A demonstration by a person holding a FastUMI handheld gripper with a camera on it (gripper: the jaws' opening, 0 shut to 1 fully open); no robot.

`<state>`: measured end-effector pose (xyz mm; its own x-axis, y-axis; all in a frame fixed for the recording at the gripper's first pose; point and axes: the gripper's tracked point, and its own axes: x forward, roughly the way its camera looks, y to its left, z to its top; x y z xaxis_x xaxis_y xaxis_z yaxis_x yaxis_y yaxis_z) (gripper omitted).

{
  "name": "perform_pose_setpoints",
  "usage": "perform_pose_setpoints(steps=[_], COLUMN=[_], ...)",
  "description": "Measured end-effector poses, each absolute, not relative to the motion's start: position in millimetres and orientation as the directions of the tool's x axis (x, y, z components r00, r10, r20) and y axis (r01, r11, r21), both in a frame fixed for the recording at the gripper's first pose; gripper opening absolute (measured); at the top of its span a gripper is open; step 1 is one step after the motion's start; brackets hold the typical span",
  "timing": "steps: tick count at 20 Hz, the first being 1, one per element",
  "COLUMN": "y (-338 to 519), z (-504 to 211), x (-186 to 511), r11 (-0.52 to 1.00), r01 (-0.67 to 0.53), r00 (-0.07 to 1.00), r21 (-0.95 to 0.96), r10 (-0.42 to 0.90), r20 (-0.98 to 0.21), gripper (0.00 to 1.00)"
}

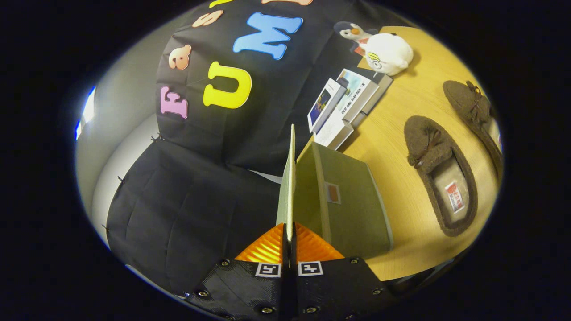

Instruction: Open the storage box then place both shoes into the box .Put the left shoe in first, then the right shoe, with the right side of both shoes facing outward in a uniform manner.

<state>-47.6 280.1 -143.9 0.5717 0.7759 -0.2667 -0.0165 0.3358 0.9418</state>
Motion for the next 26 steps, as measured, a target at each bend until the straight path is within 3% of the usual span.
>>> perform_pose_setpoints(steps=[10, 21, 25, 26], y=[332, 411, 436, 440], z=[-64, -29, -29, -26], x=[-40, -53, -58, -58], r11=[0.354, 0.505, 0.507, 0.518], r01=[-0.188, -0.353, -0.400, -0.412], r00=[0.557, 0.534, 0.508, 0.513], r21=[0.916, 0.788, 0.764, 0.750], r10=[0.807, 0.800, 0.816, 0.812], r20=[-0.198, -0.273, -0.276, -0.279], gripper=[0.00, 0.00, 0.04, 0.11])
